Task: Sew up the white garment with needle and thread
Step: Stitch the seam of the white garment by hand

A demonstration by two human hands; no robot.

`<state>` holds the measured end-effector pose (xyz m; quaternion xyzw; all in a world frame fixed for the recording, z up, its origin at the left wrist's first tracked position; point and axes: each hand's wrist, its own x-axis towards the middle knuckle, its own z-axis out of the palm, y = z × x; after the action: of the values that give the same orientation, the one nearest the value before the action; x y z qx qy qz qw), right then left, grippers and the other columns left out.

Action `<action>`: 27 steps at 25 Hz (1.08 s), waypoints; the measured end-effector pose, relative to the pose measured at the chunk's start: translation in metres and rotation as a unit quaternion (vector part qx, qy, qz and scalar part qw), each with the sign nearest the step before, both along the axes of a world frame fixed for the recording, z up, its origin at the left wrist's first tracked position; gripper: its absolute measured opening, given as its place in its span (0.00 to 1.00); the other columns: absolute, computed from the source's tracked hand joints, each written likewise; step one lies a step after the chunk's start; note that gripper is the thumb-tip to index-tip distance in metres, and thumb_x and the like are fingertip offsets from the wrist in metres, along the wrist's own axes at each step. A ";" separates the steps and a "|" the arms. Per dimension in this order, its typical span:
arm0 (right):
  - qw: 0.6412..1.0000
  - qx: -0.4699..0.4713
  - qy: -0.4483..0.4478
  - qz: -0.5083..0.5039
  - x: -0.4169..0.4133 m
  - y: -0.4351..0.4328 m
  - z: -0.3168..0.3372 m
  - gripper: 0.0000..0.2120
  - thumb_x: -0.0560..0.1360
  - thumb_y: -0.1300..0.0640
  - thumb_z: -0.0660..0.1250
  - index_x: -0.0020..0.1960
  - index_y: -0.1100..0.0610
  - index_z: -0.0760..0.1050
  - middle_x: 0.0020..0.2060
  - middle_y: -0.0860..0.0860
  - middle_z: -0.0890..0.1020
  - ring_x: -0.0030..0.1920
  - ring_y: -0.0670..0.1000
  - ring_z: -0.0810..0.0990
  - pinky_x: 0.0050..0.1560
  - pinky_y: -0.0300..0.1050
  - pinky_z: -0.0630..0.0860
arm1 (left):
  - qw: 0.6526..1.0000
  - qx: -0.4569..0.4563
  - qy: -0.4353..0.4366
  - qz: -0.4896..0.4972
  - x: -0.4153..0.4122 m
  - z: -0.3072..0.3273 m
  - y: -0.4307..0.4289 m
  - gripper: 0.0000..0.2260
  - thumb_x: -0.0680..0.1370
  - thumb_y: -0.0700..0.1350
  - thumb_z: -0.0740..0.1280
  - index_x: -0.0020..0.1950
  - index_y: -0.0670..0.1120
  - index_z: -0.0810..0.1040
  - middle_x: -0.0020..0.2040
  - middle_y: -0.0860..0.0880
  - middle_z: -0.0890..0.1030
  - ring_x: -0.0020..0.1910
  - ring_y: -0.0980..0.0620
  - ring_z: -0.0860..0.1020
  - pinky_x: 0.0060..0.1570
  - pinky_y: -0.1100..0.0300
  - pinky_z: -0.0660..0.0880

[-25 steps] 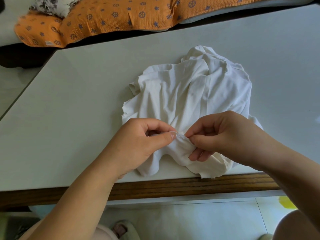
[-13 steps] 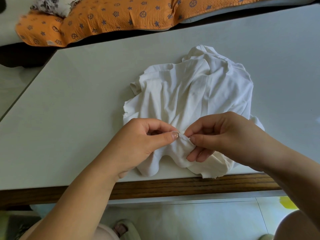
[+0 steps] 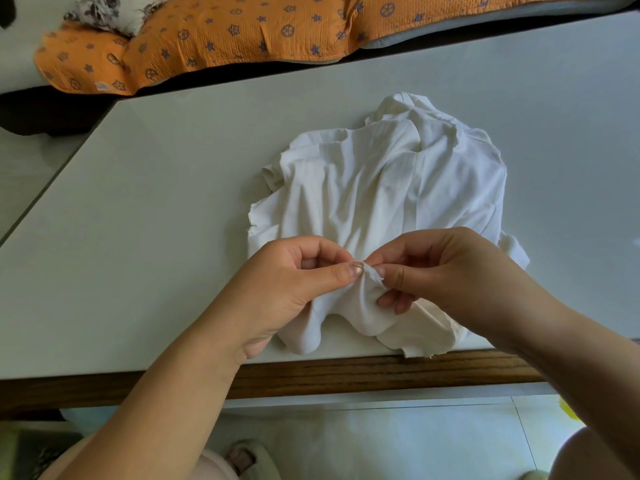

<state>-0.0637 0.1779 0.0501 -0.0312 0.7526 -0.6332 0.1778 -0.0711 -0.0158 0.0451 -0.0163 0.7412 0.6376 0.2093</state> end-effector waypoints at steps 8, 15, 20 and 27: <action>0.998 -0.040 0.043 -0.017 0.006 -0.002 -0.002 0.06 0.76 0.62 0.69 0.46 0.57 0.84 0.34 0.54 0.86 0.33 0.48 0.85 0.38 0.36 0.79 | 1.000 -0.004 -0.013 0.000 0.000 -0.002 0.003 0.16 0.65 0.51 0.75 0.47 0.44 0.84 0.49 0.41 0.85 0.49 0.51 0.82 0.56 0.57 0.75; 0.992 -0.010 0.087 -0.093 -0.001 -0.004 -0.007 0.05 0.76 0.55 0.69 0.44 0.50 0.84 0.38 0.48 0.84 0.29 0.44 0.75 0.28 0.35 0.71 | 0.999 0.011 -0.041 0.008 0.001 0.002 0.005 0.15 0.63 0.50 0.74 0.46 0.45 0.86 0.46 0.47 0.86 0.48 0.55 0.83 0.52 0.62 0.76; 0.968 -0.223 -0.028 -0.113 -0.010 0.005 0.001 0.06 0.80 0.60 0.61 0.48 0.59 0.77 0.42 0.54 0.86 0.26 0.48 0.75 0.23 0.36 0.69 | 0.999 0.012 -0.039 0.023 0.002 0.000 0.004 0.14 0.63 0.50 0.74 0.46 0.47 0.87 0.46 0.49 0.86 0.49 0.55 0.83 0.52 0.62 0.74; 0.883 -0.398 -0.105 -0.225 -0.022 0.016 0.003 0.05 0.80 0.62 0.61 0.48 0.58 0.75 0.32 0.53 0.81 0.37 0.51 0.86 0.35 0.38 0.81 | 0.999 -0.004 -0.033 0.027 0.002 0.001 0.004 0.16 0.63 0.52 0.73 0.47 0.47 0.87 0.47 0.50 0.87 0.52 0.55 0.83 0.57 0.60 0.74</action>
<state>-0.0854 0.1943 0.0527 0.1377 0.4008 -0.9021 0.0814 -0.0687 -0.0118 0.0459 -0.0580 0.7357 0.6391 0.2165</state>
